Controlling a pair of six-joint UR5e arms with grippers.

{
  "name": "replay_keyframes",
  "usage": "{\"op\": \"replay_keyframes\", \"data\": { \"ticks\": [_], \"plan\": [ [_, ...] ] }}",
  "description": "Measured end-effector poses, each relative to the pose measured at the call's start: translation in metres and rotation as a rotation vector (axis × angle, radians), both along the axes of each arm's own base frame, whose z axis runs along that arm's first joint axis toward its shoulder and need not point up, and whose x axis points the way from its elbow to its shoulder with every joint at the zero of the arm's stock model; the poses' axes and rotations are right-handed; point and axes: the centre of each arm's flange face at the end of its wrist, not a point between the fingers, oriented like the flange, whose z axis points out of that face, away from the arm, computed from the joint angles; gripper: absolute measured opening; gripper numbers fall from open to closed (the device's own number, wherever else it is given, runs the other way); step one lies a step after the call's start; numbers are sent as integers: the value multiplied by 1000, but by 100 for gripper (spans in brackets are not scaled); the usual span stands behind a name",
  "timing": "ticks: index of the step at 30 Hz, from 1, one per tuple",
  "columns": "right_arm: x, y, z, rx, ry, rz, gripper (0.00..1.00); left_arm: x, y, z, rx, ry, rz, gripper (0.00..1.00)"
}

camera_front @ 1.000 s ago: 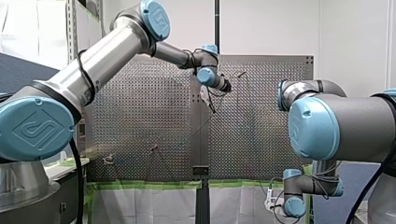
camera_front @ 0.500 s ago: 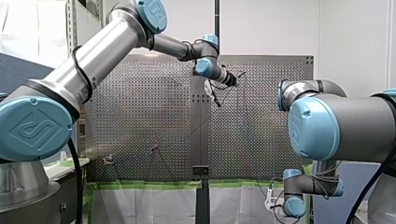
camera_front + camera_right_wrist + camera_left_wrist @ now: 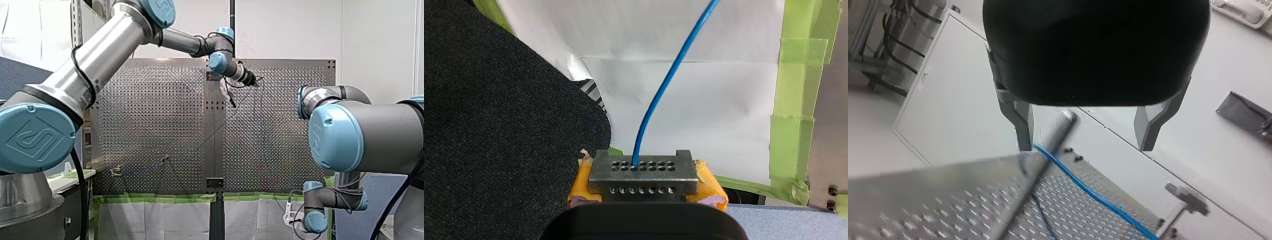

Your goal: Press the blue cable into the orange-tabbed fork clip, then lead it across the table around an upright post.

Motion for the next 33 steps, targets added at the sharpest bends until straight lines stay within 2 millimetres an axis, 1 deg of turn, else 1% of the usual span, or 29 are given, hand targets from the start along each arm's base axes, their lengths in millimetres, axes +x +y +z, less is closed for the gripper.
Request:
{"op": "replay_keyframes", "data": {
  "ticks": [4, 9, 18, 33],
  "plan": [
    [0, 0, 0, 0, 0, 1, 1, -6, 5, 19, 11, -42, 26, 100],
    [1, 0, 0, 1, -1, 7, 1, -13, 4, 28, 39, -86, 29, 100],
    [1, 0, 0, 1, 1, 9, 1, -26, -7, 29, 106, -145, 19, 100],
    [2, 1, 0, 2, 1, 28, 1, -27, -5, 29, 218, -226, 74, 100]
  ]
}}
